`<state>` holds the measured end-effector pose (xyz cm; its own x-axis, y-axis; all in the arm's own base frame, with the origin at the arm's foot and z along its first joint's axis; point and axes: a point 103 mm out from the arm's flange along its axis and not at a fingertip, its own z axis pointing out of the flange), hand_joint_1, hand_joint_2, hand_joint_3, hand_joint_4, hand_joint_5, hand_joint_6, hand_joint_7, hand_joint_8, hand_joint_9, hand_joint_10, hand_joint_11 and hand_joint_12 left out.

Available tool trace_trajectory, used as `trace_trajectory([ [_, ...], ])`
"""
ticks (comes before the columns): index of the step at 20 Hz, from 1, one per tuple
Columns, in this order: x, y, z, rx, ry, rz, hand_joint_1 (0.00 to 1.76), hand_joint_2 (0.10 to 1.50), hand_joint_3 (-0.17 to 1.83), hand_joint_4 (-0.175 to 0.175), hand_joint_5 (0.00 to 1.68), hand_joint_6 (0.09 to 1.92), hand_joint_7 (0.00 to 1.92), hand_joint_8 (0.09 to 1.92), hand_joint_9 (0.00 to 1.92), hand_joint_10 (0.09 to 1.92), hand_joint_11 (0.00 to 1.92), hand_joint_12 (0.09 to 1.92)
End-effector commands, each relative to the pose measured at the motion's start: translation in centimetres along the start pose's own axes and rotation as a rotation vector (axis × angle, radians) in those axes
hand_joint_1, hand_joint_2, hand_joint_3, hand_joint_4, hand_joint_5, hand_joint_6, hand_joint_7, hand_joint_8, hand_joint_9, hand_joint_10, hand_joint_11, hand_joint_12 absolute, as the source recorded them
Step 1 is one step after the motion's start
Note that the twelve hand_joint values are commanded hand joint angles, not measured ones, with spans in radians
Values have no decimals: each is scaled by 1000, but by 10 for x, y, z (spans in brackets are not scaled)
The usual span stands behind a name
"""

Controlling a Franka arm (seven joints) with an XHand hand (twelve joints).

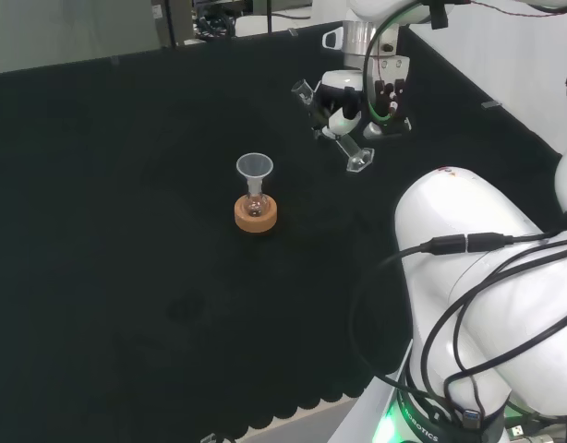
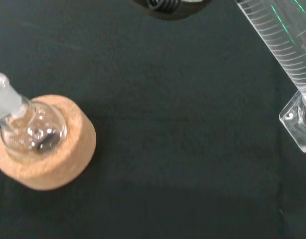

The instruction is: Pour the water from the graduated cylinder into the round-bottom flask.

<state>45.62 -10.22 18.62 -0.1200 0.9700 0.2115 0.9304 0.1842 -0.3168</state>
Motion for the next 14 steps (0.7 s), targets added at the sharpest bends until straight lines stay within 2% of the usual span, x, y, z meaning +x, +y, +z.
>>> trace_trajectory([
  [1, 1, -28, 1, 72, -71, 23, 1504, 1044, -7, -145, 954, 708, 881, 1080, 1248, 716, 1241, 681],
  [9, 10, -37, -2, 169, -178, 15, 1504, 1044, -7, -145, 956, 709, 882, 1078, 1247, 719, 1240, 681],
  [14, 20, -37, 0, 210, -212, 6, 1503, 1044, -7, -143, 962, 711, 882, 1078, 1246, 722, 1239, 680],
])
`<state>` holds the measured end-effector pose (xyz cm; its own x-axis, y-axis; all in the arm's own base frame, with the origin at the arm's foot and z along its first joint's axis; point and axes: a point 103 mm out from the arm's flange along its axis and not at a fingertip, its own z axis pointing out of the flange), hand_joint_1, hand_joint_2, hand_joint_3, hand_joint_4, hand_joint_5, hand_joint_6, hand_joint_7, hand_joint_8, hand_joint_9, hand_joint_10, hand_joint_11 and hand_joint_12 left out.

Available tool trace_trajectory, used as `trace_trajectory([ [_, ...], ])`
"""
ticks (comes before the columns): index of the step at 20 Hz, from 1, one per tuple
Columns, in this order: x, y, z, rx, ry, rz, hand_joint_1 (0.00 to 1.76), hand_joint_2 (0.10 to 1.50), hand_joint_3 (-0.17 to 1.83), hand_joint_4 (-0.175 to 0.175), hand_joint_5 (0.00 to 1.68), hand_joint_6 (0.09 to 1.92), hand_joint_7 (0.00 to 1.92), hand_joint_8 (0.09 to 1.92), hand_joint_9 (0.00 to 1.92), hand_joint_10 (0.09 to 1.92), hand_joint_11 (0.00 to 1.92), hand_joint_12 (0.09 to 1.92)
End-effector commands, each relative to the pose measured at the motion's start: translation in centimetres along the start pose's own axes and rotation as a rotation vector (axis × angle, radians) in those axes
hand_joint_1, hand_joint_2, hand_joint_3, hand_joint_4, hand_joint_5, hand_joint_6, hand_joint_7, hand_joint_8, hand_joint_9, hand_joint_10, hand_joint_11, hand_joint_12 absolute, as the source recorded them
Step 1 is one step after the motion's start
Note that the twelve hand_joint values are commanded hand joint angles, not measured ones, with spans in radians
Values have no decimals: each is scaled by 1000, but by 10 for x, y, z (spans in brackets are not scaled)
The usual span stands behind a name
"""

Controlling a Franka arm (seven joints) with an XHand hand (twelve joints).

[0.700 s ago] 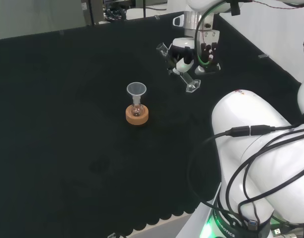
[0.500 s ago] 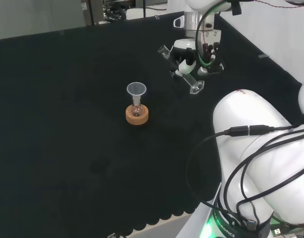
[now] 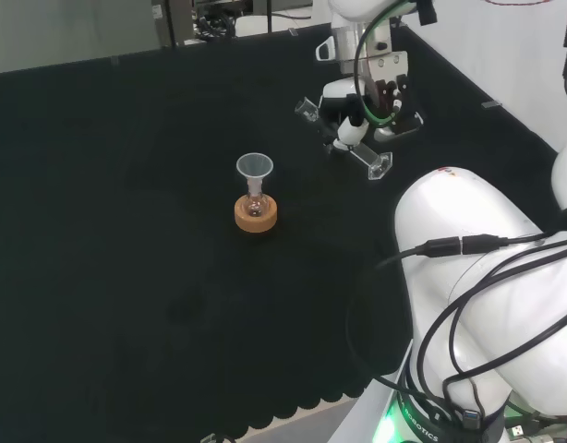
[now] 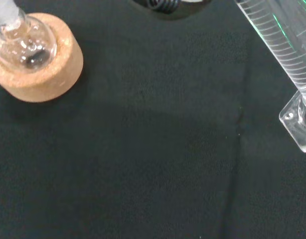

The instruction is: Pour the water from the graduated cylinder into the round-bottom flask.

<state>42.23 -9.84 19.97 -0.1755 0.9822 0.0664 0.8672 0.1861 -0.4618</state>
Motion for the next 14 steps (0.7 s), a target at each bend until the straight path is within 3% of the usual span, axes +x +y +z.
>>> trace_trajectory([
  [1, 13, -2, -1, 60, -66, -4, 1504, 1044, -6, -143, 964, 712, 882, 1078, 1246, 722, 1239, 681],
  [11, 37, -2, -3, 166, -175, 15, 1503, 1044, -5, -142, 975, 716, 880, 1082, 1244, 724, 1239, 681],
  [14, 45, -2, -2, 205, -229, 31, 1389, 1109, 14, -131, 977, 710, 924, 1115, 1314, 418, 1236, 684],
])
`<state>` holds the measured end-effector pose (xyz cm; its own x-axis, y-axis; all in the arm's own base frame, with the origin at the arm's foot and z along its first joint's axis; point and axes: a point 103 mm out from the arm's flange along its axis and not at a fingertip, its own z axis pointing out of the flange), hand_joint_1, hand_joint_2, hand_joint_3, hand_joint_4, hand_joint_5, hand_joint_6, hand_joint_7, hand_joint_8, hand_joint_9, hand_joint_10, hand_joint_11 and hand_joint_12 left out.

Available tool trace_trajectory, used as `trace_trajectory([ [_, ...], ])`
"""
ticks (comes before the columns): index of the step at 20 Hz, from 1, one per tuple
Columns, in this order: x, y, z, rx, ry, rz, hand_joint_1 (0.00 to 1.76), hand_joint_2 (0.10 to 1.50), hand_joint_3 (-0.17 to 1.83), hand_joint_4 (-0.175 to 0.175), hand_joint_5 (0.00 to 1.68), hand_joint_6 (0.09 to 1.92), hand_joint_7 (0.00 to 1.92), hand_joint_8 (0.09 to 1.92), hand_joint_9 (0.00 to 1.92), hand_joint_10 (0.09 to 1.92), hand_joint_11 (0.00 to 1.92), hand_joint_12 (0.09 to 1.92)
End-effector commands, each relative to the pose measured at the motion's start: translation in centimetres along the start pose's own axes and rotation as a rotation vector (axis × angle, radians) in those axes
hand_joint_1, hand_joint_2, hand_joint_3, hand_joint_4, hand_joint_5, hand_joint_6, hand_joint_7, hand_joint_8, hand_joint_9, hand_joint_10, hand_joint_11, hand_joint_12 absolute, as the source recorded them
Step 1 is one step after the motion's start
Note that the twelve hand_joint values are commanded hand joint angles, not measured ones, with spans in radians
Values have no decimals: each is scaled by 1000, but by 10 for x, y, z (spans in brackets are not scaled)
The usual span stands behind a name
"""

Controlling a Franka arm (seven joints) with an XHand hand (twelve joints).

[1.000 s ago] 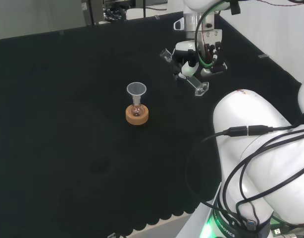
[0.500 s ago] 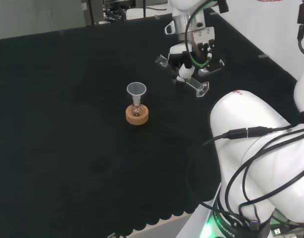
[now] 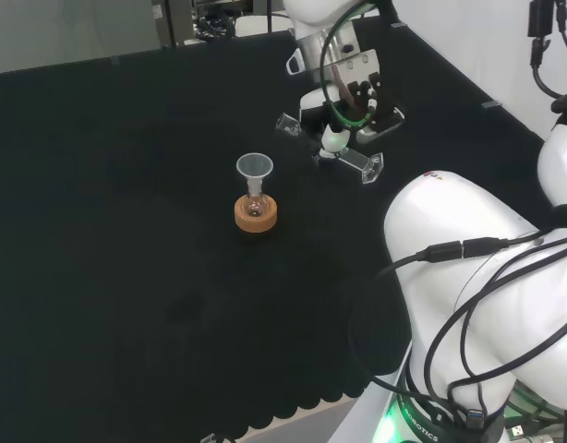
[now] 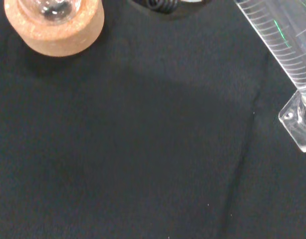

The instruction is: Pour the water from the graduated cylinder into the round-bottom flask.

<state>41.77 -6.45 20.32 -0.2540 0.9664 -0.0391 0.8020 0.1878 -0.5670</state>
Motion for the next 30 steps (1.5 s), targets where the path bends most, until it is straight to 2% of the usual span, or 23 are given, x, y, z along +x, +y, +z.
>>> trace_trajectory([
  [1, 13, -3, -1, 98, -103, 50, 1376, 1118, 15, -132, 978, 707, 929, 1119, 1336, 351, 1236, 684],
  [7, 23, -2, -3, 142, -134, 61, 1364, 1125, 14, -132, 982, 705, 934, 1122, 1361, 276, 1235, 683],
  [10, 26, 0, -4, 158, -146, 66, 1479, 1053, 4, -145, 989, 700, 895, 1083, 1276, 621, 1243, 670],
  [13, 28, 3, -4, 206, -174, 79, 1501, 1040, 3, -148, 990, 699, 883, 1082, 1252, 701, 1244, 668],
  [22, 34, 7, -4, 284, -195, 104, 1503, 1039, 3, -148, 990, 700, 882, 1080, 1248, 715, 1244, 668],
  [28, 34, 5, -6, 304, -216, 109, 1503, 1039, 3, -148, 988, 700, 884, 1077, 1247, 720, 1243, 668],
  [30, 34, 5, -8, 313, -223, 114, 1413, 1090, 19, -141, 981, 710, 918, 1105, 1286, 521, 1238, 673],
])
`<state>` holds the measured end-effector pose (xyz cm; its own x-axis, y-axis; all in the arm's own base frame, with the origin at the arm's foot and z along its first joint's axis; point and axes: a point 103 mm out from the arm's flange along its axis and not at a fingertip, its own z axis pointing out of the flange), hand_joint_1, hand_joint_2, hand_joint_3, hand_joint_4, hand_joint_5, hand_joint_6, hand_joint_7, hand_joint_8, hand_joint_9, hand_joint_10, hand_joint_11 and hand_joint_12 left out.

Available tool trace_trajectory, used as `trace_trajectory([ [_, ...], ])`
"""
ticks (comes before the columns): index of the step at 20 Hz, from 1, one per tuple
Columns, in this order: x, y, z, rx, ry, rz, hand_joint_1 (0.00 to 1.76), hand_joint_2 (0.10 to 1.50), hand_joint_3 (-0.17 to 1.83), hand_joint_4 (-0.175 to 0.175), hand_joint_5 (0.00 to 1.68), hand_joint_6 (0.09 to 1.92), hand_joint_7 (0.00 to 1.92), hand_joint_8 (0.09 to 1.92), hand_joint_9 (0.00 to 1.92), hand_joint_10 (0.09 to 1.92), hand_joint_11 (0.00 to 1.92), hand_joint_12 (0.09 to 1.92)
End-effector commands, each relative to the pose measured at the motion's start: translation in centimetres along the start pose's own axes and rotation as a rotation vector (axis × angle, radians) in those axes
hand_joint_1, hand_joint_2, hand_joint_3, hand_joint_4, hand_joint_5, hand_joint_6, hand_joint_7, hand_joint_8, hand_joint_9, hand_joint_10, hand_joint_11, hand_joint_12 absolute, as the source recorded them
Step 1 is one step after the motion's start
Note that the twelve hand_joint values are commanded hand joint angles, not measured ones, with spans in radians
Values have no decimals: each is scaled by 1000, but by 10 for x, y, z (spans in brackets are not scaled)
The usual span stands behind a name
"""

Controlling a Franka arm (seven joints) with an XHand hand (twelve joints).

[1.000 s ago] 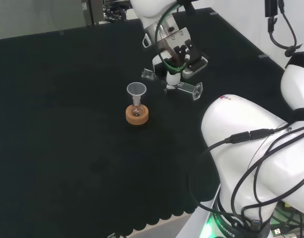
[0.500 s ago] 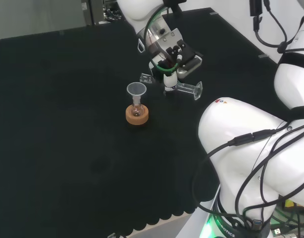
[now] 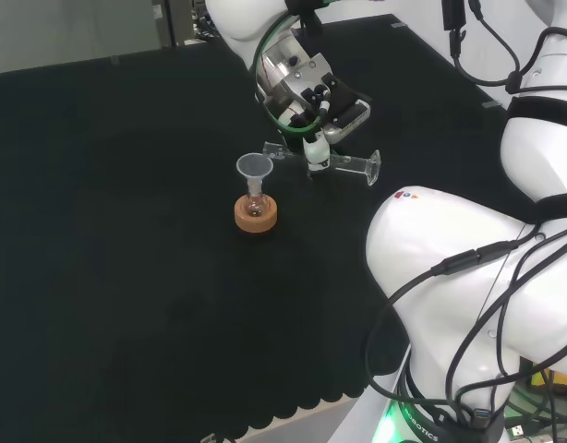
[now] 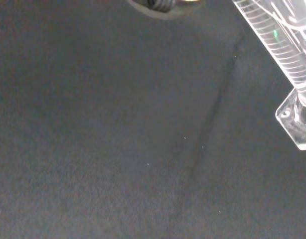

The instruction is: Pour the water from the graduated cylinder into the round-bottom flask.

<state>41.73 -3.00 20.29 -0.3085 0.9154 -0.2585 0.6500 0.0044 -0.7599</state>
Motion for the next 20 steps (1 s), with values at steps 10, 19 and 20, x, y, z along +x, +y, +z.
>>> trace_trajectory([
  [10, -3, -1, -2, 52, -26, 7, 1479, 1051, 5, -146, 983, 711, 901, 1072, 1277, 625, 1245, 661],
  [19, 1, -1, -8, 74, -41, 19, 1504, 1037, 3, -149, 990, 713, 888, 1070, 1249, 717, 1246, 659],
  [20, 1, -1, -8, 75, -41, 18, 1504, 1037, 3, -149, 991, 714, 888, 1070, 1249, 718, 1246, 659],
])
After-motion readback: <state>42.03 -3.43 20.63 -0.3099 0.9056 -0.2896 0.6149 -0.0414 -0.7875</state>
